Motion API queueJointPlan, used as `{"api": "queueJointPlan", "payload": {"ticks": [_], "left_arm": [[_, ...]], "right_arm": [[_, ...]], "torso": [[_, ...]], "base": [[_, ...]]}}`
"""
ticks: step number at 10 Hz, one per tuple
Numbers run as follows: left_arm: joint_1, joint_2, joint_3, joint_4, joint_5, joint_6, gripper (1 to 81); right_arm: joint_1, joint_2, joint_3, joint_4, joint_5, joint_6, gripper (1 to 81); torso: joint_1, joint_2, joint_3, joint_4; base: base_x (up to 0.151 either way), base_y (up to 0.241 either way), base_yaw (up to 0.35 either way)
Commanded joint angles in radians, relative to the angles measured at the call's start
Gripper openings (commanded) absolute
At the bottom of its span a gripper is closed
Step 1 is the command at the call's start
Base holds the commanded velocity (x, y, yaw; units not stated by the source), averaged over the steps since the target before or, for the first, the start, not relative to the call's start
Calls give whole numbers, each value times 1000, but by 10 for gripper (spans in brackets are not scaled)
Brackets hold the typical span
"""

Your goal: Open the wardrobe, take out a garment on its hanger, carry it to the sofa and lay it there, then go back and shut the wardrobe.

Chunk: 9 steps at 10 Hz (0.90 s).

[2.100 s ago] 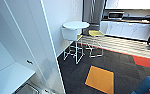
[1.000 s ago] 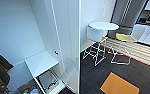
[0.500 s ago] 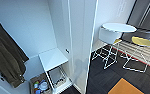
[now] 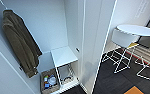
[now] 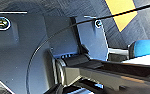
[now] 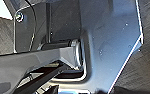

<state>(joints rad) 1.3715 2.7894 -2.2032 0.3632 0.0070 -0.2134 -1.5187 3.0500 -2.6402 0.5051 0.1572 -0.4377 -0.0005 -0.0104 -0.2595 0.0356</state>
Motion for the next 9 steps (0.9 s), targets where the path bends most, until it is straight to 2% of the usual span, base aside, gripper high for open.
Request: {"api": "queueJointPlan", "payload": {"ticks": [1, 3, 4, 5, 7, 9], "left_arm": [[-31, -11, 3, 13, 53, 3, 811], [-28, -11, -7, 11, 53, 3, 811], [-27, -8, -13, 13, 51, 3, 811], [-27, -7, -15, 11, 51, 3, 811], [-27, 4, -27, 13, 53, 3, 811], [-27, 19, -49, 13, 54, 3, 811]], "right_arm": [[11, 12, 5, 1, -74, -6, 811], [11, 14, 5, -2, -76, -6, 811], [11, 14, 5, -2, -76, -6, 811], [11, 14, 5, -2, -76, -6, 811], [7, 12, 5, -2, -76, -6, 811], [7, 12, 3, 0, -76, -6, 811]], "torso": [[1, 0, 0, 0], [1, 0, 101, 0], [1, 0, 112, 0], [1, 0, 38, 0], [1, -1, 87, 0], [1, -2, 98, 0]], "base": [[0, 0, 328], [0, 0, 328], [0, 0, 329], [0, 0, 328], [0, 0, 315], [0, 0, 308]]}}
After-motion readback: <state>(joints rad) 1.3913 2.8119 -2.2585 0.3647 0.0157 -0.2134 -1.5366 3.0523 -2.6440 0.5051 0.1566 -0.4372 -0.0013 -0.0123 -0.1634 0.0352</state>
